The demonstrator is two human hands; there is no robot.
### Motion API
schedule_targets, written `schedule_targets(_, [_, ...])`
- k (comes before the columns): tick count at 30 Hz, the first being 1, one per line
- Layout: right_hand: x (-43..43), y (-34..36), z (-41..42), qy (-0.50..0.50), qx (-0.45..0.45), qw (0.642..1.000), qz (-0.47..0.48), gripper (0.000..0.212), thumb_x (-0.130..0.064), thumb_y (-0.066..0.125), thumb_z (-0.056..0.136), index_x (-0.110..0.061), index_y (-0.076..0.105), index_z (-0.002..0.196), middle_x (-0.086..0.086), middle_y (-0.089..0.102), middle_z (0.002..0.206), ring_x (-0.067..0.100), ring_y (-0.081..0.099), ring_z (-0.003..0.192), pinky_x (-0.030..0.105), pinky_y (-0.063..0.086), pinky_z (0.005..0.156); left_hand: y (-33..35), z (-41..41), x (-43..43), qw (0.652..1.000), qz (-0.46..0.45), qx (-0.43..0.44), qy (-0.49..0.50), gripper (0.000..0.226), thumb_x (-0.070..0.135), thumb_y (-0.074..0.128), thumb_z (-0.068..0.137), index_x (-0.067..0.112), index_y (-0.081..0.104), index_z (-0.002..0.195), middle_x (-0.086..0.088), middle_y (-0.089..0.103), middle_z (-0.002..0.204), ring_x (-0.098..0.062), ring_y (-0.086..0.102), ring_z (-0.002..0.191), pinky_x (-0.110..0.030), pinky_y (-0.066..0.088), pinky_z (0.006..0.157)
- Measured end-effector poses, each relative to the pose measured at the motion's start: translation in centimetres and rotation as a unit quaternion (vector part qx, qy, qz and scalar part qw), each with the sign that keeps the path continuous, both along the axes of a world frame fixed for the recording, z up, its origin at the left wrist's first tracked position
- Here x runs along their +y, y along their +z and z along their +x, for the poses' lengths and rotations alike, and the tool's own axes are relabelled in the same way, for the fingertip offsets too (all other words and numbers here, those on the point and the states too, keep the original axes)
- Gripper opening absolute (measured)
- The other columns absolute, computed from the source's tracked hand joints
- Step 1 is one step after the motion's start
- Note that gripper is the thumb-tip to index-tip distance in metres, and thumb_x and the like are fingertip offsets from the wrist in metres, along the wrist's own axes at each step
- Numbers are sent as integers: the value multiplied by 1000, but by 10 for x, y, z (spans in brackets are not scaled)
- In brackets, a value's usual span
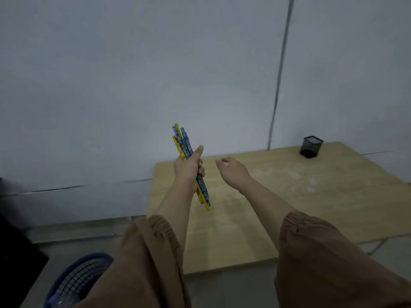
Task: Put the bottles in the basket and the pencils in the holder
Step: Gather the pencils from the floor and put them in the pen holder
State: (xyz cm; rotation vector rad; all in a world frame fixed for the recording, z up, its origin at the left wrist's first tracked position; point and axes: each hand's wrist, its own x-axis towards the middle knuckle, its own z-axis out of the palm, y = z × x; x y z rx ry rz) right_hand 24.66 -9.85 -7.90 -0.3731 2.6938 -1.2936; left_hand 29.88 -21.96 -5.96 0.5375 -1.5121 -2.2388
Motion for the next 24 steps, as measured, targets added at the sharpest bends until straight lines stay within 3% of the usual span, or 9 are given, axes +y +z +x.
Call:
schedule_targets(7, [109,5,-60,-90,29,995,18,58,-50,39,96,-12,44,140,13,51,141,29,48,128,37,40,101,18,-78,88,998,-20,0,-58,26,29,74,81,13,52,82,0,44,49,-14,37,36,-26,36,41])
schedule_targets(14, [172,-7,-136,-91,76,984,134,64,-50,51,92,-21,32,146,9,42,147,27,46,130,41,43,101,16,-175,150,989,-54,-11,-135,28,29,74,81,14,51,76,-1,47,58,-15,40,41,-27,39,44])
schedule_targets(20, [217,-24,-210,-92,66,977,182,61,-43,45,97,-21,24,150,9,33,154,28,38,137,42,41,105,9,-267,193,981,-118,-9,-154,35,41,66,86,15,49,71,-1,50,59,-16,46,53,-27,46,60])
schedule_targets(24, [260,-39,-253,-119,32,981,151,65,-47,45,96,-20,23,151,9,30,156,27,38,138,41,40,104,0,-321,228,978,-117,-12,-174,34,41,63,88,11,50,78,-3,50,63,-17,47,56,-30,47,63])
